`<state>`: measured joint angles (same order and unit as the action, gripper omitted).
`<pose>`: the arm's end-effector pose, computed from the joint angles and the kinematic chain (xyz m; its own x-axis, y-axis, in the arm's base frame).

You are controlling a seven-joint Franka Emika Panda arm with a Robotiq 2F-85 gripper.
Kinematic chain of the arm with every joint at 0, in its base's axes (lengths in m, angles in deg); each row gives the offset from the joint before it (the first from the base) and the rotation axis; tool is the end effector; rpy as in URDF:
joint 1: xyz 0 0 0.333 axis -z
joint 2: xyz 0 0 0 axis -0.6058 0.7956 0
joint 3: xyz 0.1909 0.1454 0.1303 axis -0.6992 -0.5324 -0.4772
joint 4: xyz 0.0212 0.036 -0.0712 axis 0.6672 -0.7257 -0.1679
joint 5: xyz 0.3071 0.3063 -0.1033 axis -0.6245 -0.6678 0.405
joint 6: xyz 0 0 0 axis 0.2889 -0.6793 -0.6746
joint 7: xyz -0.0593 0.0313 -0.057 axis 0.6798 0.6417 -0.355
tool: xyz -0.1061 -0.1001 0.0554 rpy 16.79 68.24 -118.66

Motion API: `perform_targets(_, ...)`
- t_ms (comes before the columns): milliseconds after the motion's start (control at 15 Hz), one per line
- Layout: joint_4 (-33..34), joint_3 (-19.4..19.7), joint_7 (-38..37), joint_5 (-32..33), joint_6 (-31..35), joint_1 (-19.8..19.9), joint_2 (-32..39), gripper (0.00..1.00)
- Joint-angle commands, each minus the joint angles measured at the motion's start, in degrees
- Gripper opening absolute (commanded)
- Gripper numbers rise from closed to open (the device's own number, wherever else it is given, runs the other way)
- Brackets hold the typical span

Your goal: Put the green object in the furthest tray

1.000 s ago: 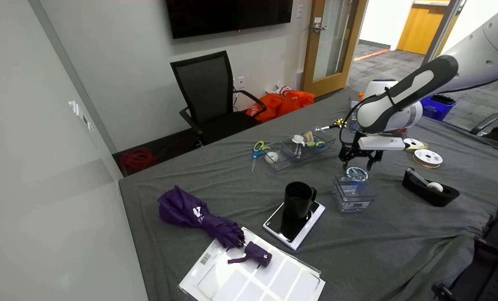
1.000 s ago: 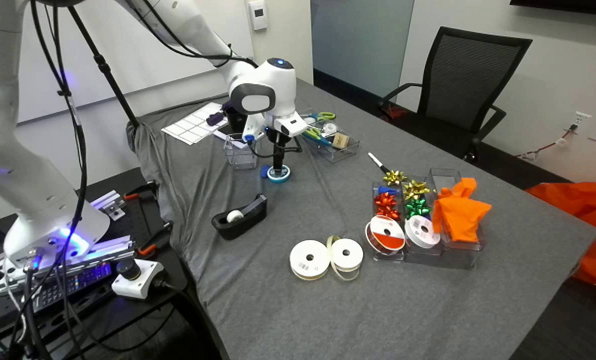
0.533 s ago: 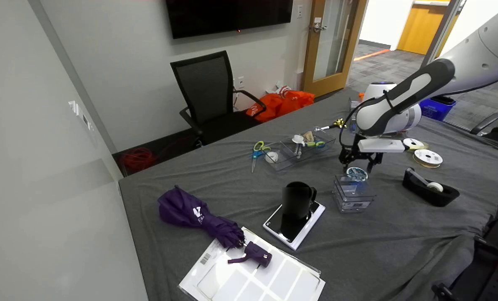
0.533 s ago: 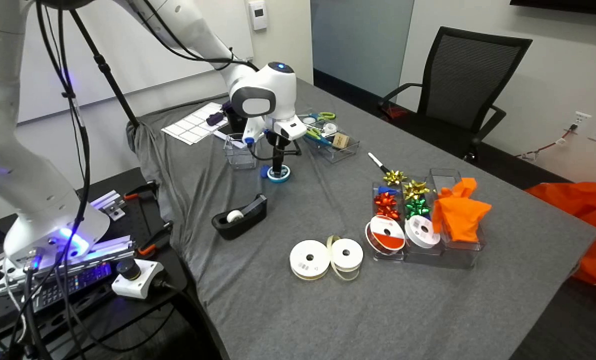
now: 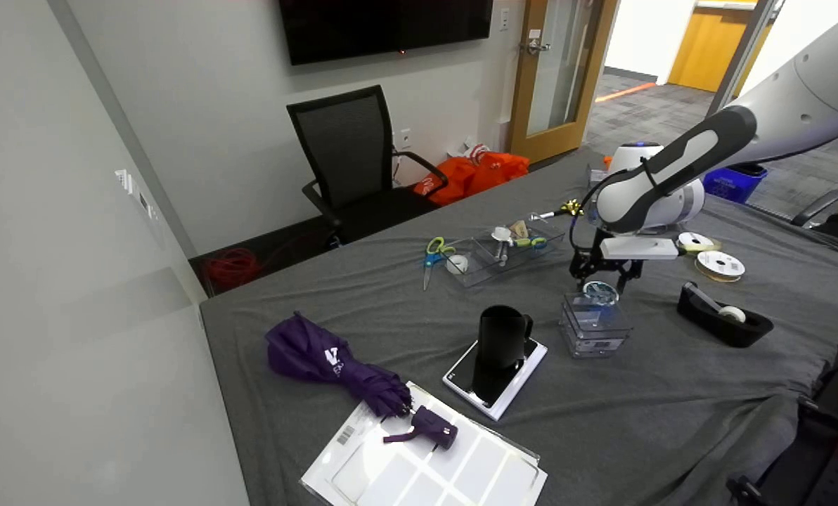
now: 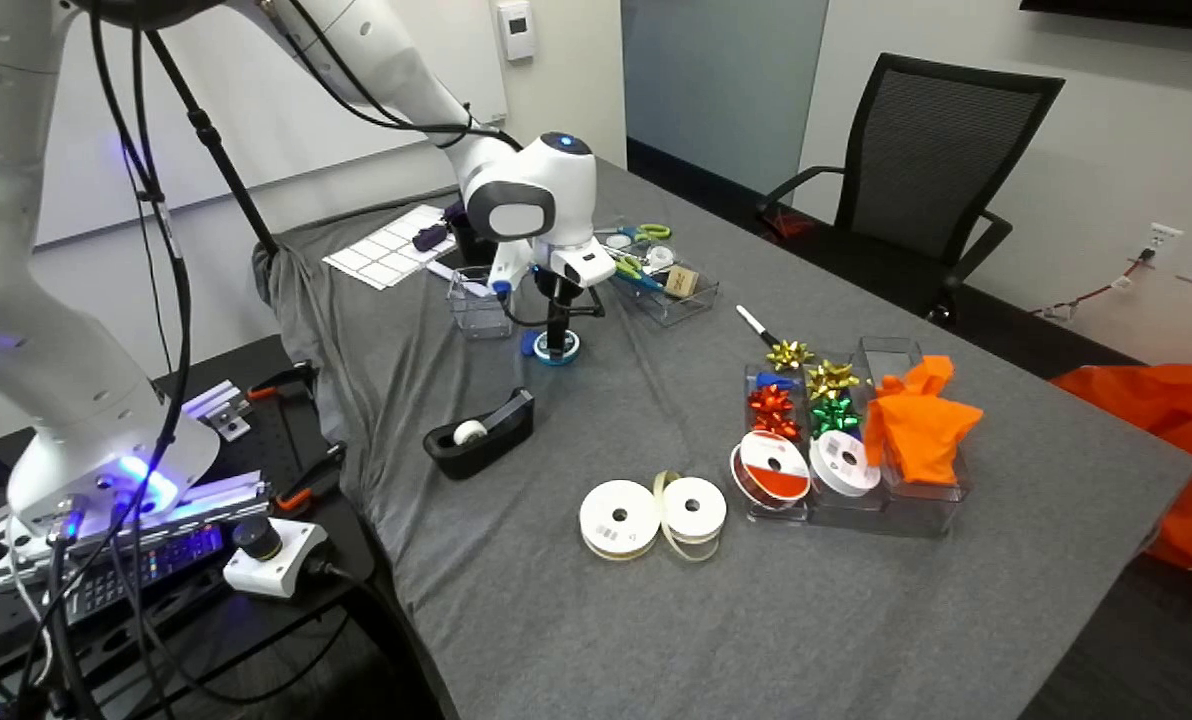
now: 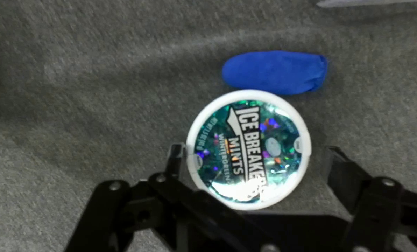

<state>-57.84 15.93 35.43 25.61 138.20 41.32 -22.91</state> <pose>0.5897 -0.0949 -0.0054 0.8146 -0.5661 -0.1265 -0.5717 -0.8204 -0.0101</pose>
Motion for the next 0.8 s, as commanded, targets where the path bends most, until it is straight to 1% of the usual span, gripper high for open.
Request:
perform_targets(0,1.7,1.3,-1.2,0.9,-1.0,-0.9,1.9,1.0)
perform_targets(267,1.8,2.2,-1.6,2.1,-1.3,-1.4,3.3,1.0)
perform_targets(333,1.8,1.9,-0.9,2.1,-1.1,-1.2,3.6,0.75)
perform_targets(400,1.9,1.8,-0.7,1.9,-1.1,-1.0,3.5,0.74)
perform_targets(533,2.1,1.5,-0.5,1.7,-1.6,-0.9,3.1,0.61)
perform_targets(733,2.0,1.7,-0.7,1.7,-1.6,-1.0,2.9,0.61)
